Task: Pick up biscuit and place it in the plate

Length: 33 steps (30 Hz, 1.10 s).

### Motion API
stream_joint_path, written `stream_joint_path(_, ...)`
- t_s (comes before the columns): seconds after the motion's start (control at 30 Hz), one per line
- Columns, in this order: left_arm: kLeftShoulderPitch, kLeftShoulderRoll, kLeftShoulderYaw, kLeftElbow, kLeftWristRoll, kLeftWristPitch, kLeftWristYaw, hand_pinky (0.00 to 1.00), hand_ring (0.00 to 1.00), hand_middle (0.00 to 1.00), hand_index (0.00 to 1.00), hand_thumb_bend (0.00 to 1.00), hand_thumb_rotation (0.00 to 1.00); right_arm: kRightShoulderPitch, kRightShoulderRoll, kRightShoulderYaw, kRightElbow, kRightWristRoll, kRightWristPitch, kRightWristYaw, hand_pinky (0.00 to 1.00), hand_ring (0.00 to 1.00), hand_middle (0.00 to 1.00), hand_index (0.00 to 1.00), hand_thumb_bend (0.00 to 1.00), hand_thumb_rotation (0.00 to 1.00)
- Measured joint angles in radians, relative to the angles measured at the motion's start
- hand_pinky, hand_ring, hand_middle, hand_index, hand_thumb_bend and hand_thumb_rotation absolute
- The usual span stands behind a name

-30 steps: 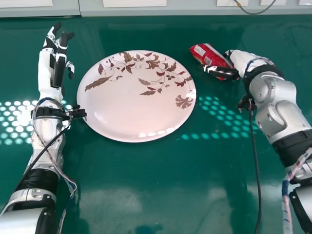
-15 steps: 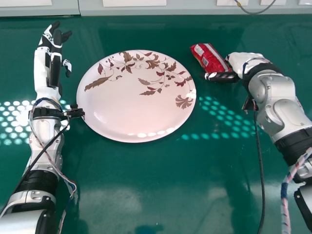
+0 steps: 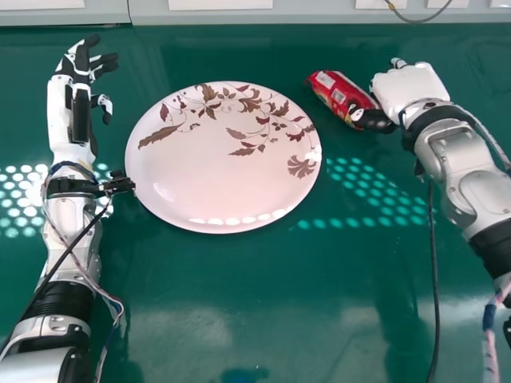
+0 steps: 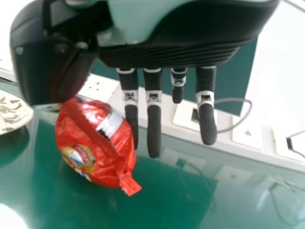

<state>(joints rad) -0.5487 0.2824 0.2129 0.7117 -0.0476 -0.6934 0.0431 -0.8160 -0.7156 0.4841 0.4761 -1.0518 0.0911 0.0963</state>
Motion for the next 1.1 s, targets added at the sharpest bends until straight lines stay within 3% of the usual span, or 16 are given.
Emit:
stream_joint_path(0.3,0.005,-0.001,0.001,-0.006,-0.006,0.004,-0.002,0.00,0.71,0.66,0.78,0.88,1.00,0.014,0.002,-0.039,-0.008,0.026,-0.002,-0.050,0.30,0.42,0.51,0.53,0.49,0.00)
stream_joint_path(0.8,0.011,0.000,0.001,-0.017,-0.006,0.010,-0.002,0.00,0.71,0.66,0.78,0.88,1.00,0.025,0.027,-0.091,-0.071,0.084,0.038,-0.014,0.29,0.40,0.48,0.57,0.49,0.00)
stream_joint_path(0.87,0.011,0.000,0.001,-0.017,-0.006,0.010,-0.002,0.00,0.71,0.66,0.79,0.89,1.00,0.025,0.044,-0.100,-0.071,0.103,0.062,0.018,0.26,0.33,0.43,0.53,0.84,0.28)
stream_joint_path(0.9,0.011,0.000,0.001,-0.017,-0.005,0.010,-0.002,0.00,0.71,0.66,0.79,0.90,1.00,0.025,0.053,-0.102,-0.071,0.106,0.079,0.031,0.25,0.32,0.43,0.54,0.91,0.38)
stream_joint_path(0.93,0.011,-0.001,0.001,-0.018,-0.003,0.012,0.001,0.00,0.71,0.66,0.79,0.90,1.00,0.024,0.067,-0.103,-0.071,0.106,0.102,0.052,0.25,0.32,0.43,0.54,0.94,0.43)
stream_joint_path(1.0,0.014,-0.002,0.001,-0.026,-0.002,0.018,0.005,0.00,0.72,0.68,0.80,0.90,1.00,0.022,0.081,-0.098,-0.069,0.096,0.125,0.058,0.29,0.40,0.53,0.62,0.99,0.61)
stream_joint_path(1.1,0.016,-0.004,0.001,-0.032,-0.002,0.023,0.010,0.00,0.72,0.68,0.80,0.90,1.00,0.002,0.095,-0.081,-0.047,0.072,0.143,0.061,0.32,0.46,0.63,0.73,1.00,0.69)
